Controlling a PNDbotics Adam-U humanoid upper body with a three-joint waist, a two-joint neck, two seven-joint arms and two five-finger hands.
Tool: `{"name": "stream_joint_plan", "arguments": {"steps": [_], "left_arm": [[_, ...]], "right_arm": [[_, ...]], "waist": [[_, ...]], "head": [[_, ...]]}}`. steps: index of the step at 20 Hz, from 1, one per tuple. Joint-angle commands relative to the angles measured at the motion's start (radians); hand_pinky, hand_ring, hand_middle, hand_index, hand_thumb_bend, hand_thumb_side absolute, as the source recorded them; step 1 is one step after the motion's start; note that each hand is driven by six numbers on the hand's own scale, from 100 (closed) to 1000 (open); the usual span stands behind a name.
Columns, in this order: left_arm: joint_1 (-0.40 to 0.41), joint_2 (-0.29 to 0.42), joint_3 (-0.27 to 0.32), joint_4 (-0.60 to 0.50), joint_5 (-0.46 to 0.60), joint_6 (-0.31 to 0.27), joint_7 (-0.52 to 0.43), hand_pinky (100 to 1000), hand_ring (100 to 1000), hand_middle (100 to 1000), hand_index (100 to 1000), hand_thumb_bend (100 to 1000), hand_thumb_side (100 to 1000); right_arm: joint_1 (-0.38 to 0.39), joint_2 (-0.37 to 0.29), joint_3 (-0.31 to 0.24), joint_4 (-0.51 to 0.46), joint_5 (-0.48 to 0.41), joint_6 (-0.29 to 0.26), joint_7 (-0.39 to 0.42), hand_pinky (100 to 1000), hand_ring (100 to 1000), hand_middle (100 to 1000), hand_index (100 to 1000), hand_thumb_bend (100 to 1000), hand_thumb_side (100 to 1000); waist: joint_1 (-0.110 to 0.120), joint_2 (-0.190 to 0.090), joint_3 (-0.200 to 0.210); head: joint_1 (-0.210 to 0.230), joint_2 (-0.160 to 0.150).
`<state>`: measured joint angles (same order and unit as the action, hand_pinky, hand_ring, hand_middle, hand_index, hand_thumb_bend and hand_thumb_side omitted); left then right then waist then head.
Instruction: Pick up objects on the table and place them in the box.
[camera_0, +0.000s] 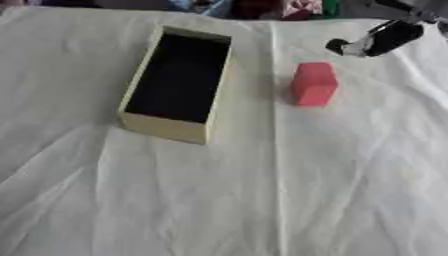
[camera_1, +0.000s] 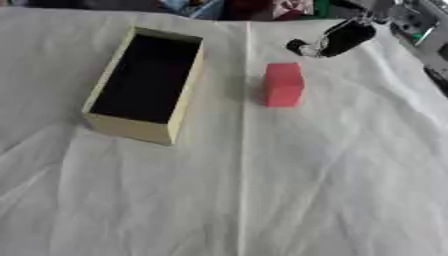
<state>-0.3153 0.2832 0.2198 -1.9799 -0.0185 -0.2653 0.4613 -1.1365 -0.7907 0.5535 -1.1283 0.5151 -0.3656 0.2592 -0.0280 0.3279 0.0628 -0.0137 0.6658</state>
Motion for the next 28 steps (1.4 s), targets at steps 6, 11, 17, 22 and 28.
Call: {"name": "stream_joint_plan", "arguments": {"steps": [6, 11, 17, 22, 28], "left_arm": [[-0.001, 0.017, 0.005, -0.020, -0.001, 0.001, 0.003, 571, 539, 521, 667, 161, 100], [-0.001, 0.016, 0.006, -0.020, -0.001, 0.001, 0.003, 571, 539, 521, 667, 160, 100], [-0.001, 0.014, 0.005, -0.020, 0.000, 0.001, 0.001, 570, 539, 520, 666, 159, 100], [-0.002, 0.013, 0.005, -0.020, 0.000, 0.001, 0.001, 570, 539, 521, 666, 159, 100], [-0.004, 0.011, 0.004, -0.020, 0.002, 0.001, -0.001, 570, 540, 521, 666, 160, 100]], "right_arm": [[-0.090, 0.069, -0.206, 0.149, 0.054, -0.171, 0.513, 862, 903, 905, 957, 475, 269], [-0.091, 0.084, -0.220, 0.168, -0.016, -0.162, 0.641, 876, 906, 913, 969, 479, 179], [-0.093, 0.104, -0.202, 0.211, -0.042, -0.147, 0.648, 881, 907, 909, 965, 481, 214], [-0.092, 0.116, -0.202, 0.221, -0.063, -0.110, 0.648, 874, 895, 890, 949, 466, 269], [-0.085, 0.127, -0.175, 0.191, -0.064, -0.043, 0.648, 868, 896, 892, 951, 479, 280]], "waist": [[0.005, -0.040, -0.009], [0.008, -0.039, -0.007], [0.008, -0.037, -0.006], [0.009, -0.036, -0.004], [0.010, -0.035, -0.002]], "head": [[0.006, -0.006], [0.006, -0.006], [0.005, -0.002], [0.005, -0.002], [0.001, -0.002]]}}
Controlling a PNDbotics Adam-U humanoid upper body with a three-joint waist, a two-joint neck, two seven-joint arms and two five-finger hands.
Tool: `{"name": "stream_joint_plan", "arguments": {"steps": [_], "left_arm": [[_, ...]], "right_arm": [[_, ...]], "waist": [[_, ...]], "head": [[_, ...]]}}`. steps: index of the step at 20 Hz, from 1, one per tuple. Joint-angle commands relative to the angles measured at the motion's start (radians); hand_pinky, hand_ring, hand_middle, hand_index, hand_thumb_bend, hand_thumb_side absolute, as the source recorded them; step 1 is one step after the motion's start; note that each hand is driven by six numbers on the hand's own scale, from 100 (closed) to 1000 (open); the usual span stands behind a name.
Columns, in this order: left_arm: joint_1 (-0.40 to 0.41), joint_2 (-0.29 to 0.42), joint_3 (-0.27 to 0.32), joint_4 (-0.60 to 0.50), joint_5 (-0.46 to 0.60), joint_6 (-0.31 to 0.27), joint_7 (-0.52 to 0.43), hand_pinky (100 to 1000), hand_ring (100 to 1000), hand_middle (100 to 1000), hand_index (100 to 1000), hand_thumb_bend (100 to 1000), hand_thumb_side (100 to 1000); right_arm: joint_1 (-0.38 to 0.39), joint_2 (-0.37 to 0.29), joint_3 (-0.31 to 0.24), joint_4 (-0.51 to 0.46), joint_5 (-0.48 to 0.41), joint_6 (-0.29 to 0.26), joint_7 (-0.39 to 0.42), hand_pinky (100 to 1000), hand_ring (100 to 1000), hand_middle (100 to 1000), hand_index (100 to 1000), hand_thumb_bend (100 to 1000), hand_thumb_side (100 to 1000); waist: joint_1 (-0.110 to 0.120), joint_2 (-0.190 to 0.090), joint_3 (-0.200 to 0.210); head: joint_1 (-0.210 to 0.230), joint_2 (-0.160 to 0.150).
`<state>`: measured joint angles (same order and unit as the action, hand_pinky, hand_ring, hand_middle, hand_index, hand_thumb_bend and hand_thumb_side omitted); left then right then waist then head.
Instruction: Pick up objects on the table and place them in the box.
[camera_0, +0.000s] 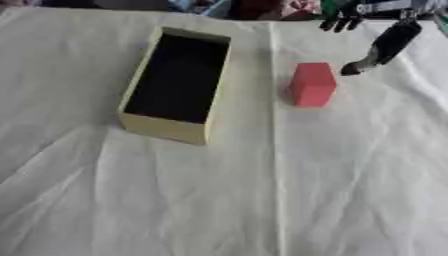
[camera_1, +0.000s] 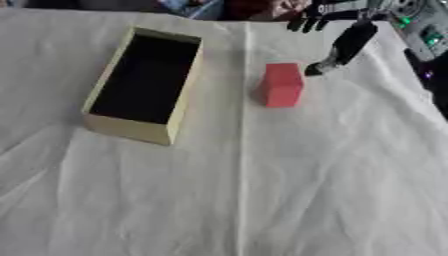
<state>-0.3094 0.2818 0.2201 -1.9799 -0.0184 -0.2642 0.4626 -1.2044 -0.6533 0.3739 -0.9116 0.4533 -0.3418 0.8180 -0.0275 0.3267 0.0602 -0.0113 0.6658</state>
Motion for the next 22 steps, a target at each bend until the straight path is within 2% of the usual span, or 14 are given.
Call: {"name": "stream_joint_plan", "arguments": {"steps": [1, 5, 17, 22], "left_arm": [[-0.010, 0.012, 0.003, -0.020, 0.002, -0.001, -0.002, 570, 540, 521, 666, 160, 100], [-0.011, 0.009, 0.002, -0.020, 0.003, -0.001, -0.004, 570, 540, 521, 665, 160, 100], [-0.015, 0.004, 0.001, -0.020, 0.006, -0.001, -0.006, 570, 539, 520, 665, 157, 100], [-0.017, 0.002, 0.000, -0.020, 0.008, -0.001, -0.007, 570, 539, 520, 665, 157, 100]], "right_arm": [[-0.016, -0.007, 0.008, -0.028, 0.003, -0.059, 0.089, 866, 895, 890, 950, 478, 286], [-0.010, 0.010, 0.018, -0.024, 0.021, -0.031, 0.089, 863, 895, 888, 949, 490, 287], [0.007, 0.047, 0.020, 0.011, 0.059, -0.004, 0.089, 855, 888, 866, 945, 497, 310], [0.014, 0.062, 0.011, 0.028, 0.117, 0.009, 0.089, 850, 891, 843, 939, 500, 324]], "waist": [[0.009, -0.033, 0.001], [0.010, -0.031, 0.007], [0.009, -0.023, 0.017], [0.011, -0.021, 0.022]], "head": [[-0.002, -0.003], [-0.004, -0.002], [-0.002, 0.005], [-0.003, 0.004]]}}
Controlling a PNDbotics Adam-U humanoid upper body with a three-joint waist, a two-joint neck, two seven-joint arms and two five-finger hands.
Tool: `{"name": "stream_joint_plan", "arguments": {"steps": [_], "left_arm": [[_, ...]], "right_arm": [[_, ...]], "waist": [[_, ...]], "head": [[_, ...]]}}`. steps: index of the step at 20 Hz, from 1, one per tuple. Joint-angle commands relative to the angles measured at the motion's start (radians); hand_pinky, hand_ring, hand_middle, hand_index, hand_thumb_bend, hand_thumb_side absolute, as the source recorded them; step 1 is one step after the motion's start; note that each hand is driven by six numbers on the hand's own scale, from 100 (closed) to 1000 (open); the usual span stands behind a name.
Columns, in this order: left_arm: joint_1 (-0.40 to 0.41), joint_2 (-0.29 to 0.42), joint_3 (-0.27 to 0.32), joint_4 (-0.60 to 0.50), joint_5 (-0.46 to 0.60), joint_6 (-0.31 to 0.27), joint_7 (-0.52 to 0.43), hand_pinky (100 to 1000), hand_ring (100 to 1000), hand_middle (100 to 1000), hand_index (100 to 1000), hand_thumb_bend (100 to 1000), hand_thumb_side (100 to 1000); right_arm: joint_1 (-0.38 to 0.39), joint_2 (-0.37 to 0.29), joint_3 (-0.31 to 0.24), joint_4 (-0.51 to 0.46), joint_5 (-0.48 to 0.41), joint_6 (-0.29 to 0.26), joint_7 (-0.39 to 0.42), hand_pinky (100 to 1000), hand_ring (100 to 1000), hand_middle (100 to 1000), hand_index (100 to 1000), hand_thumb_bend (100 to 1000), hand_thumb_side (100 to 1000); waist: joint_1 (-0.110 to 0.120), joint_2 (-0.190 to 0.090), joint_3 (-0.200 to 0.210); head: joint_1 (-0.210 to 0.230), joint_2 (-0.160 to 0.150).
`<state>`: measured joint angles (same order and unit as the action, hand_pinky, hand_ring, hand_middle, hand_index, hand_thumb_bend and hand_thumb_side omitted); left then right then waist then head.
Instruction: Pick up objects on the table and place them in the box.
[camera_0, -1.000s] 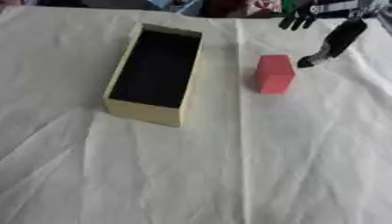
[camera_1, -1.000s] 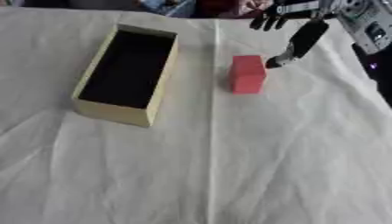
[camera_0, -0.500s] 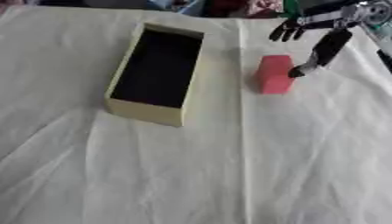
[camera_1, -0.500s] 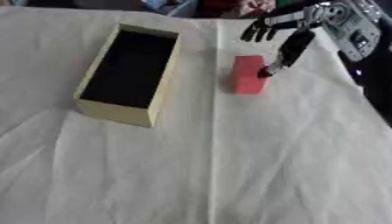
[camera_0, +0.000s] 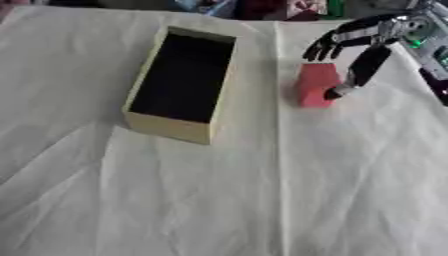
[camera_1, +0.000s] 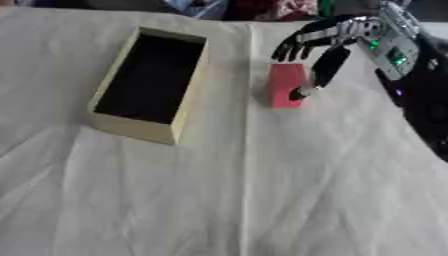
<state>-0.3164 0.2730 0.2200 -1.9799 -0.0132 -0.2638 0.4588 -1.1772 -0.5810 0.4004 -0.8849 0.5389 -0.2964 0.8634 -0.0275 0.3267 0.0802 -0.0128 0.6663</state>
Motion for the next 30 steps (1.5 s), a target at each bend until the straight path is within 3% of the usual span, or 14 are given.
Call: {"name": "stream_joint_plan", "arguments": {"steps": [1, 7, 12, 14, 16, 30], "left_arm": [[-0.010, 0.010, 0.000, -0.020, 0.003, -0.002, -0.004, 570, 539, 520, 665, 157, 100], [-0.012, 0.008, -0.001, -0.020, 0.004, -0.003, -0.006, 569, 539, 520, 664, 156, 100], [-0.012, 0.007, -0.001, -0.020, 0.004, -0.003, -0.007, 569, 539, 520, 664, 154, 100], [-0.012, 0.007, -0.002, -0.020, 0.004, -0.003, -0.007, 570, 539, 520, 664, 154, 100], [-0.012, 0.006, -0.002, -0.020, 0.004, -0.003, -0.007, 570, 540, 520, 664, 154, 100], [-0.010, 0.008, -0.002, -0.020, 0.007, -0.002, -0.008, 571, 541, 521, 665, 155, 100]], "right_arm": [[-0.012, -0.007, -0.018, 0.002, 0.047, -0.032, 0.044, 849, 891, 838, 938, 500, 324], [-0.005, 0.011, -0.025, 0.011, 0.089, -0.028, 0.044, 837, 876, 759, 884, 458, 229], [-0.002, 0.016, -0.029, 0.012, 0.085, -0.013, 0.023, 809, 842, 687, 798, 259, 100], [0.000, 0.018, -0.027, 0.011, 0.084, -0.004, 0.007, 803, 830, 661, 775, 150, 100], [0.000, 0.018, -0.027, 0.008, 0.080, 0.005, -0.006, 799, 823, 648, 762, 100, 100], [-0.024, 0.003, -0.031, -0.071, 0.023, 0.059, -0.044, 779, 795, 606, 717, 100, 100]], "waist": [[0.011, -0.021, 0.003], [0.013, -0.019, 0.005], [0.014, -0.018, 0.005], [0.015, -0.018, 0.005], [0.015, -0.018, 0.005], [0.017, -0.028, 0.001]], "head": [[-0.002, 0.003], [-0.004, 0.001], [-0.004, 0.000], [-0.004, 0.000], [-0.003, 0.000], [-0.009, -0.001]]}}
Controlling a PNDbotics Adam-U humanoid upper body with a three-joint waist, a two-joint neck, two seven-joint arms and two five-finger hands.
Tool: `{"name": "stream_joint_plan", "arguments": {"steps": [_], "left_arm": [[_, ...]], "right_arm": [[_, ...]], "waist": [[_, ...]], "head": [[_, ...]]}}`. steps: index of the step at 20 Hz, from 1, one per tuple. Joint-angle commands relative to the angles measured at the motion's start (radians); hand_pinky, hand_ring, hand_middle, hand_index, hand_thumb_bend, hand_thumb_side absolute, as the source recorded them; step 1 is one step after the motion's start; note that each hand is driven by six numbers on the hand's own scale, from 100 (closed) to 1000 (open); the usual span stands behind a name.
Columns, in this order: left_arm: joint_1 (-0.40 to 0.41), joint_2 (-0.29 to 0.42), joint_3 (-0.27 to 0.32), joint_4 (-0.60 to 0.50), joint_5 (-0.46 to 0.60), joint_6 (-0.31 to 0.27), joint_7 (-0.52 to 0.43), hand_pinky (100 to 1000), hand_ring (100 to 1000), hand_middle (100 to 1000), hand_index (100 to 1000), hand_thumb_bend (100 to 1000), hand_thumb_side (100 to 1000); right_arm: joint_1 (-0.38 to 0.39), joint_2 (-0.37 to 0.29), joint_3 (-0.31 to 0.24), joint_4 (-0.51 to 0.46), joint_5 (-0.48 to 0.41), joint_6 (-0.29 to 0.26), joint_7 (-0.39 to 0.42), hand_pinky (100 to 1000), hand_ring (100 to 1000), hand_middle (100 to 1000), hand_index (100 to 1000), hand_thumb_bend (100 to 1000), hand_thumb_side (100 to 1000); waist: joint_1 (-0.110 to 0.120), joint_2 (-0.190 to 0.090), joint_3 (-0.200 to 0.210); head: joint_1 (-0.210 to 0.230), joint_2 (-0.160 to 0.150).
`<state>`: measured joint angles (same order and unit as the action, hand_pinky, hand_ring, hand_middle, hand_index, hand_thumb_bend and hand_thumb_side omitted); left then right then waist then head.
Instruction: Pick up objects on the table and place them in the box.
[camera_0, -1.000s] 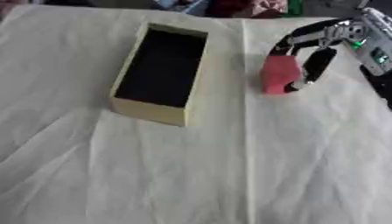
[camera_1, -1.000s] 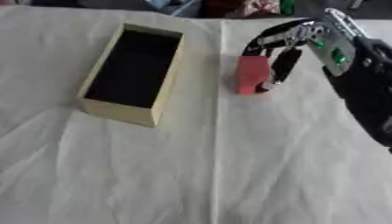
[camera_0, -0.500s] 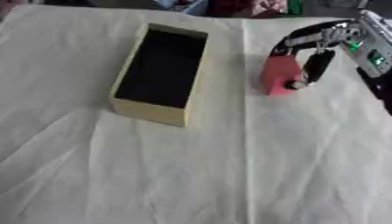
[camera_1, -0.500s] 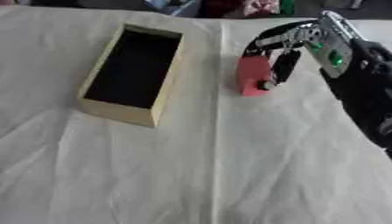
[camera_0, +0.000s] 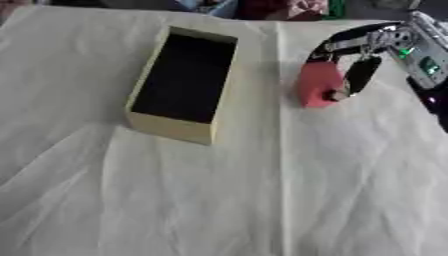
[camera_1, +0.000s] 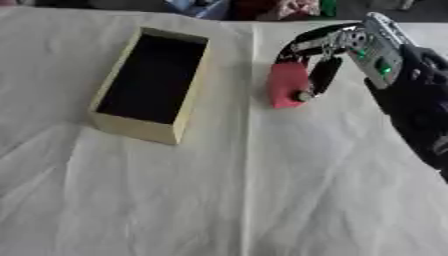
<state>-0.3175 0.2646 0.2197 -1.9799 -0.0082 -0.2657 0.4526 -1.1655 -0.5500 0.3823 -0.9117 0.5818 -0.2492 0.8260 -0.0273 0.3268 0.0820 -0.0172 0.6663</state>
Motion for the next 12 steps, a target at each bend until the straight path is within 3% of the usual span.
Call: {"name": "stream_joint_plan", "arguments": {"steps": [1, 7, 12], "left_arm": [[-0.008, 0.017, -0.002, -0.020, 0.002, 0.000, -0.002, 570, 541, 521, 665, 155, 100], [-0.007, 0.019, -0.002, -0.020, 0.002, 0.000, -0.002, 571, 541, 521, 665, 158, 100], [-0.011, 0.017, -0.008, -0.020, 0.006, -0.001, -0.006, 571, 541, 522, 665, 159, 100]], "right_arm": [[-0.043, -0.030, -0.016, -0.058, -0.025, 0.018, -0.011, 779, 794, 603, 714, 100, 100], [-0.102, -0.023, -0.041, -0.108, -0.037, 0.059, -0.033, 779, 791, 597, 709, 100, 100], [-0.167, 0.035, -0.056, -0.097, -0.021, 0.066, -0.038, 783, 790, 596, 710, 100, 100]], "waist": [[0.017, -0.029, -0.002], [0.016, -0.034, -0.002], [0.017, -0.034, 0.007]], "head": [[-0.007, 0.000], [-0.020, 0.002], [-0.041, -0.001]]}}
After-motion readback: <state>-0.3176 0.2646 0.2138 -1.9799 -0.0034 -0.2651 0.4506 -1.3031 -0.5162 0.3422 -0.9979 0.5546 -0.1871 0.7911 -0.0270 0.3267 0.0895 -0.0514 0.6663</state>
